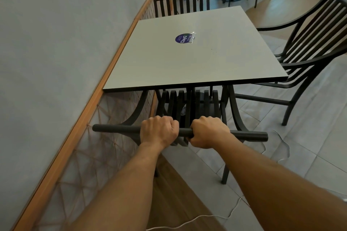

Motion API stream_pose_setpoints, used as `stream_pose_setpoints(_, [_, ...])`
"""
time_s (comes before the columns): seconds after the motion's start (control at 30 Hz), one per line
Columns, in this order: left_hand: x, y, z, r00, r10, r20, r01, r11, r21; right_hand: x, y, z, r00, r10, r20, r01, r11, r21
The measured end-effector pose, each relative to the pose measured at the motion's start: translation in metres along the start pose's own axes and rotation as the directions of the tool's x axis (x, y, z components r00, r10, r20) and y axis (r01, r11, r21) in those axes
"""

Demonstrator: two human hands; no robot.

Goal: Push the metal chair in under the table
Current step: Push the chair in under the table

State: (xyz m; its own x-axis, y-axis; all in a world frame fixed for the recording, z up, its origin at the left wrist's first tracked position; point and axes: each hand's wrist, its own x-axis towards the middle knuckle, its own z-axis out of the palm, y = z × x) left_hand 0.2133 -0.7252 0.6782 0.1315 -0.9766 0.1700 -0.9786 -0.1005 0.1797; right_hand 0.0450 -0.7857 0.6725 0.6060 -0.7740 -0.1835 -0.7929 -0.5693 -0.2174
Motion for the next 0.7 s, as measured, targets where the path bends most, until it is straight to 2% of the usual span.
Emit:
stream_pose_setpoints(0.1, [0.0,0.003,-0.001,1.0,0.016,-0.016,-0.016,0.999,0.042,-0.003,0.003,0.002,1.0,-0.008,-0.007,0.008,1.0,0.009])
stream_pose_setpoints(0.17, [0.003,-0.023,-0.002,0.998,-0.052,-0.03,0.053,0.998,0.03,0.021,-0.014,0.002,0.998,-0.06,0.031,0.061,0.998,-0.028])
stream_pose_setpoints(0.53, [0.003,-0.018,0.002,0.998,-0.017,-0.054,0.018,1.0,0.015,0.017,-0.011,-0.001,0.998,-0.053,0.039,0.054,0.998,-0.021])
stream_pose_setpoints(0.7, [-0.004,-0.013,0.009,0.985,-0.045,-0.165,0.051,0.998,0.037,0.013,-0.013,-0.001,0.998,-0.069,0.015,0.069,0.997,-0.025])
